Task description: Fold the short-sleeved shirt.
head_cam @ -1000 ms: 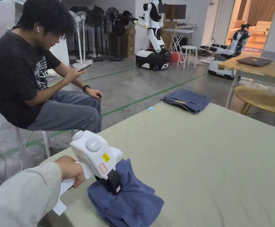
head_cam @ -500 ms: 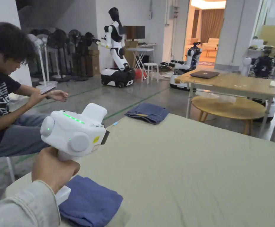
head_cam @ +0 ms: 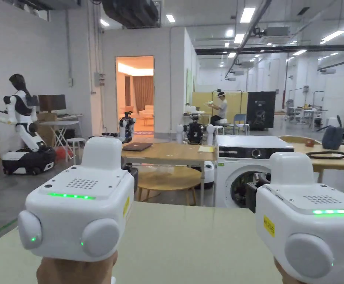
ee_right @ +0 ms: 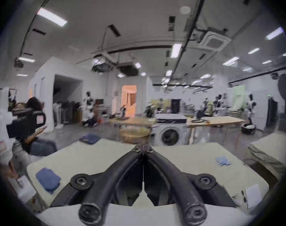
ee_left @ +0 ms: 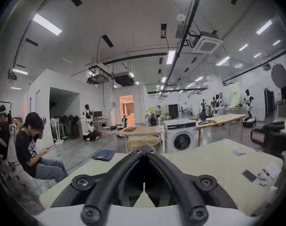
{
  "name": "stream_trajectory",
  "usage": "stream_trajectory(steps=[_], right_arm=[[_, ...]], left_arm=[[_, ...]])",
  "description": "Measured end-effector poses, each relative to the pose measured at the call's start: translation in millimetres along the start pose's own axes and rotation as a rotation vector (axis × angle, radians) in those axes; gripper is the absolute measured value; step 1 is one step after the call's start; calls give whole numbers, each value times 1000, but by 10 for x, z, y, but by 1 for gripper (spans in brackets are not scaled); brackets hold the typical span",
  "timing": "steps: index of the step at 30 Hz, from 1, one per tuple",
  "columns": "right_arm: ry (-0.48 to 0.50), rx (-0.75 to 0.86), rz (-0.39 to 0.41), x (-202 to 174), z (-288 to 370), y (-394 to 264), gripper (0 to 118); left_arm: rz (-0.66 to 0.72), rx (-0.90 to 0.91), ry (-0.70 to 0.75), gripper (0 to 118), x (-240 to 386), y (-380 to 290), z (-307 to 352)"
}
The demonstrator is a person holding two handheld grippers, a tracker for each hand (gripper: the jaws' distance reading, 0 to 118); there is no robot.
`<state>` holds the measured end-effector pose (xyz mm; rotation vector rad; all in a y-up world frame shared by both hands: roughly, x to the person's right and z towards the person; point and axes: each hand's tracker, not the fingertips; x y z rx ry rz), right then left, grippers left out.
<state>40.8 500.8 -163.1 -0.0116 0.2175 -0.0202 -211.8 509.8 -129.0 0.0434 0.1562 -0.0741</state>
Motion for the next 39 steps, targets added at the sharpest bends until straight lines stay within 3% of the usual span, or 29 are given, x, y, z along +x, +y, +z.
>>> stream_trajectory(steps=[4, 7, 10, 27, 28, 29, 30, 31, 34, 37, 39], right_arm=[[-177, 7, 65, 374, 192, -87, 0], [-211, -2, 21, 622, 309, -135, 0], [-249, -7, 36, 728, 359, -151, 0], [-229, -30, 33, 675, 290, -224, 0], [-229, -31, 35, 668, 282, -233, 4], [-235, -25, 41, 677, 324, -231, 24], [-254, -23, 51, 667, 323, -227, 75], [-272, -35, 64, 666, 308, -214, 113], [-249, -34, 43, 647, 409, -141, 118], [-264, -26, 47, 672, 377, -153, 118], [-271, -23, 54, 662, 385, -135, 118]], left_arm=[[9, 12, -17, 0, 304, -86, 66], [5, -22, -42, 0, 392, -168, 44], [1, -30, -40, 0, 420, -238, 27], [44, -44, -24, 0, 324, -299, 38], [41, -46, -12, 13, 322, -301, 26], [37, -45, 2, 41, 320, -308, 15], [41, -44, 4, 96, 308, -313, -3], [59, -58, -12, 118, 287, -315, -49], [201, -82, -60, 118, 263, -364, -139], [230, -119, -188, 118, 233, -396, -297], [246, -112, -178, 118, 224, -363, -253]])
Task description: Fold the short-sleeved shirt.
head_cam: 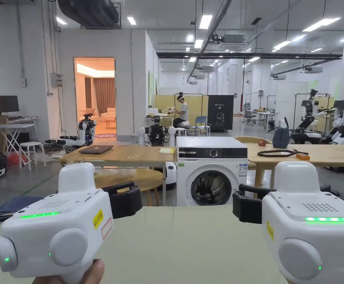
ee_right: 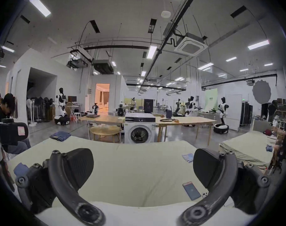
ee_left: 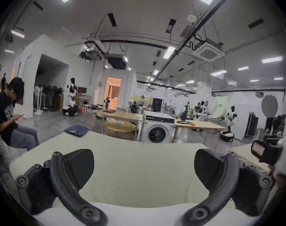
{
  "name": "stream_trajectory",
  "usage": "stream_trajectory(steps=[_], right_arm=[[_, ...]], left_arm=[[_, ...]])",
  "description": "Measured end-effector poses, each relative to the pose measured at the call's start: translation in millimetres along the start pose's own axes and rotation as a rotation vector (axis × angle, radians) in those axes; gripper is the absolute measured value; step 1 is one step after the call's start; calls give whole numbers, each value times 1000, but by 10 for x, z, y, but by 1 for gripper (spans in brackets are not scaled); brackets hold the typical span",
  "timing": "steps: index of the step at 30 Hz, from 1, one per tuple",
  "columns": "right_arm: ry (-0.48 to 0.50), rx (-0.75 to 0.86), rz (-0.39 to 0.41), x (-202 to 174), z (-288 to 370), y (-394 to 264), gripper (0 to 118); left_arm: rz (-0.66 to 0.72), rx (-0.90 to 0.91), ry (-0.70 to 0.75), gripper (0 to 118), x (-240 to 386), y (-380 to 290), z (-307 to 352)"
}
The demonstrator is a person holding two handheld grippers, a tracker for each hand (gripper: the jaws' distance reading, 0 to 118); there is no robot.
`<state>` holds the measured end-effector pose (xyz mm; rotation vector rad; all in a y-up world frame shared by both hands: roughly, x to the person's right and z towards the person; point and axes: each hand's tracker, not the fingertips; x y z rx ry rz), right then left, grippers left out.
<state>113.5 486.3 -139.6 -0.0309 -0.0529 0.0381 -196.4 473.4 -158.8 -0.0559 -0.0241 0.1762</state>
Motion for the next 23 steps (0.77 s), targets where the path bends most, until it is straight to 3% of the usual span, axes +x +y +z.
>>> stream_trajectory(steps=[3, 9, 14, 20, 23], right_arm=[[-33, -1, -19, -18, -67, -28, 118], [-8, 2, -18, -39, -23, 2, 118], [1, 7, -46, -14, -29, 4, 118], [9, 0, -47, -41, -34, -6, 118], [21, -1, -53, -63, -53, 0, 118]], left_arm=[[28, 40, 21, 118, 50, -18, 23], [12, 11, 260, 118, 103, 29, -81], [22, 33, 225, 118, 109, 29, -29], [-91, 58, -17, 118, 158, -52, 61], [-60, 39, 82, 118, 319, -16, 149]])
